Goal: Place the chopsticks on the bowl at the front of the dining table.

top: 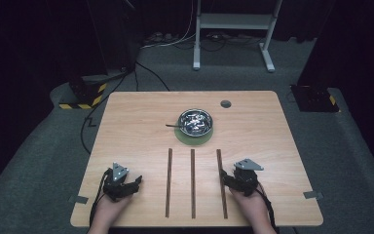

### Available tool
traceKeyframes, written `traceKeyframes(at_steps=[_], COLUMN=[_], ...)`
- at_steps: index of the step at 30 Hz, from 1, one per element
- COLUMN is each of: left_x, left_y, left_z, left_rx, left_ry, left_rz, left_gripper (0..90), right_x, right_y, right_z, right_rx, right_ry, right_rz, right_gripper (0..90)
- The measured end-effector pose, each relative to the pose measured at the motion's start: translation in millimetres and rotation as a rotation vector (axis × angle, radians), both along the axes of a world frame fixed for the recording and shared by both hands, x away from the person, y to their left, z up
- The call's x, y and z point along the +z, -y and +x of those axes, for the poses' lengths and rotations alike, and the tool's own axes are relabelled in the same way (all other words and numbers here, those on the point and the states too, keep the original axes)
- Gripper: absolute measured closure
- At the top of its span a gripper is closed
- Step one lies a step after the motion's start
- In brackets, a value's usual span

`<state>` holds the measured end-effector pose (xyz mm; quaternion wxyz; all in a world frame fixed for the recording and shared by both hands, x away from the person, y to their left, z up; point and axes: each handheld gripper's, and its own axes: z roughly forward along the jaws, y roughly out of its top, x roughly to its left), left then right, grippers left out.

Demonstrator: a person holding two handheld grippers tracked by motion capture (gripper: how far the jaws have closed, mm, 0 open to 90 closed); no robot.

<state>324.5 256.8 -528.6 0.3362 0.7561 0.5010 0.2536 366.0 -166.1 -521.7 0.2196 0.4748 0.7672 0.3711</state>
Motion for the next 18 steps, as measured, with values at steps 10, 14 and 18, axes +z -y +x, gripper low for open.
traceKeyframes(at_steps=[10, 14, 18], left_x=[0.2, 0.2, 0.2], left_y=[0.4, 0.5, 0.4], left_z=[-0.4, -0.5, -0.5], left_rx=[-0.001, 0.002, 0.002], left_ry=[0.003, 0.002, 0.002], left_rz=[0.008, 0.007, 0.007], left_gripper=[30.5, 30.4, 30.4], right_x=[-0.8, -0.9, -1.4], right_y=[-1.3, 0.9, 12.2], right_z=[1.8, 2.8, 5.2], right_rx=[0.006, -0.002, -0.057], right_ry=[-0.026, -0.033, -0.044], right_rz=[-0.006, 0.001, -0.024], right_gripper=[36.3, 36.3, 36.3])
